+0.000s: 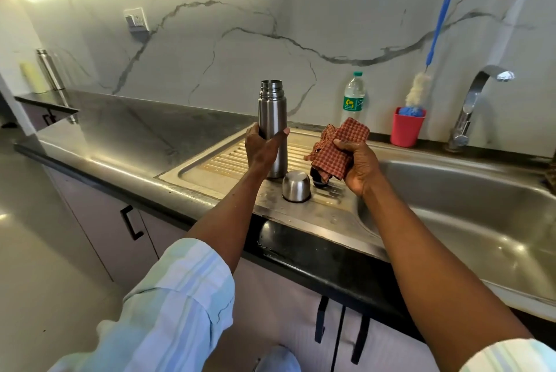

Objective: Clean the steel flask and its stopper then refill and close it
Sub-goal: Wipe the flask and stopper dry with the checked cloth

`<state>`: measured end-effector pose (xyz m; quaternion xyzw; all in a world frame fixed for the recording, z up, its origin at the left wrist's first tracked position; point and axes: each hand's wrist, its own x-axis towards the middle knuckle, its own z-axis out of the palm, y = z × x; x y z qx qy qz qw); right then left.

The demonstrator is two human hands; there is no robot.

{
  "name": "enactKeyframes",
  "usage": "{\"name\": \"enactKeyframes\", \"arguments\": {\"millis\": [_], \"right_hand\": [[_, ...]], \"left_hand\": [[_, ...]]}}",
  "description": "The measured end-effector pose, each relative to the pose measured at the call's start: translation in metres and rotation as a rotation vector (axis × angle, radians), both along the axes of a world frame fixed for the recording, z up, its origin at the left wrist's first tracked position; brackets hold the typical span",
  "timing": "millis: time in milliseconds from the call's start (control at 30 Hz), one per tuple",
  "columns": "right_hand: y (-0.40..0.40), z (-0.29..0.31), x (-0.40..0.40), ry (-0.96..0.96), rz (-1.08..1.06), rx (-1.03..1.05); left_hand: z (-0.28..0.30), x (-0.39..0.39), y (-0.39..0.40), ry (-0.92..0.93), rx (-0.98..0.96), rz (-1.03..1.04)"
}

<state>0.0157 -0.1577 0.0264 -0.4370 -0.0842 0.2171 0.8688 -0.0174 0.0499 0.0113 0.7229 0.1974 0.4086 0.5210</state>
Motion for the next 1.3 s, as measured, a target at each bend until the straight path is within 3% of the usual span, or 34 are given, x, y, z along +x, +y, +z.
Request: {"name": "enactKeyframes", "arguments": {"millis": [233,333,467,633,733,800,900,1000,1100,1167,1233,1300], "right_hand": [[-0.003,-0.001,-0.004,-0.014,0.004,-0.004],[-0.006,0.000,-0.009,-0.014,0.001,-0.015],[-0.011,0.002,-0.018,-0.010,0.004,-0.011],[-0.018,0.007,-0.032,0.001,-0.032,0.001],[-0.027,0.007,-0.039,0.011,-0.049,-0.012],[-0.037,0.006,-0.043,0.023,-0.080,-0.024],[-0.060,0.011,-0.043,0.048,-0.171,0.023],[-0.091,0.021,-0.029,-0.016,-0.360,0.034],[-0.132,0.026,-0.015,-0.209,-0.587,-0.266],[-0.161,0.028,-0.006,-0.266,-0.688,-0.410],[-0.183,0.022,0.005,-0.224,-0.754,-0.458],[-0.201,0.011,0.013,-0.155,-0.791,-0.471]], "left_hand": [[0.000,-0.006,-0.004,0.028,-0.041,-0.041],[0.001,-0.014,-0.016,0.062,-0.079,0.067],[0.001,-0.036,-0.041,-0.027,-0.074,0.218],[-0.013,-0.061,-0.063,0.287,-0.053,-0.159],[-0.021,-0.074,-0.073,0.535,0.144,-0.187],[-0.026,-0.078,-0.077,0.591,0.253,-0.133],[-0.021,-0.078,-0.089,0.455,0.280,-0.052],[-0.005,-0.068,-0.117,0.267,0.144,-0.228],[0.008,-0.047,-0.158,0.243,0.083,-0.463],[0.011,-0.025,-0.189,0.239,-0.095,-0.639],[0.011,-0.004,-0.218,0.251,-0.209,-0.750],[0.008,0.023,-0.243,0.285,-0.106,-0.771]]}}
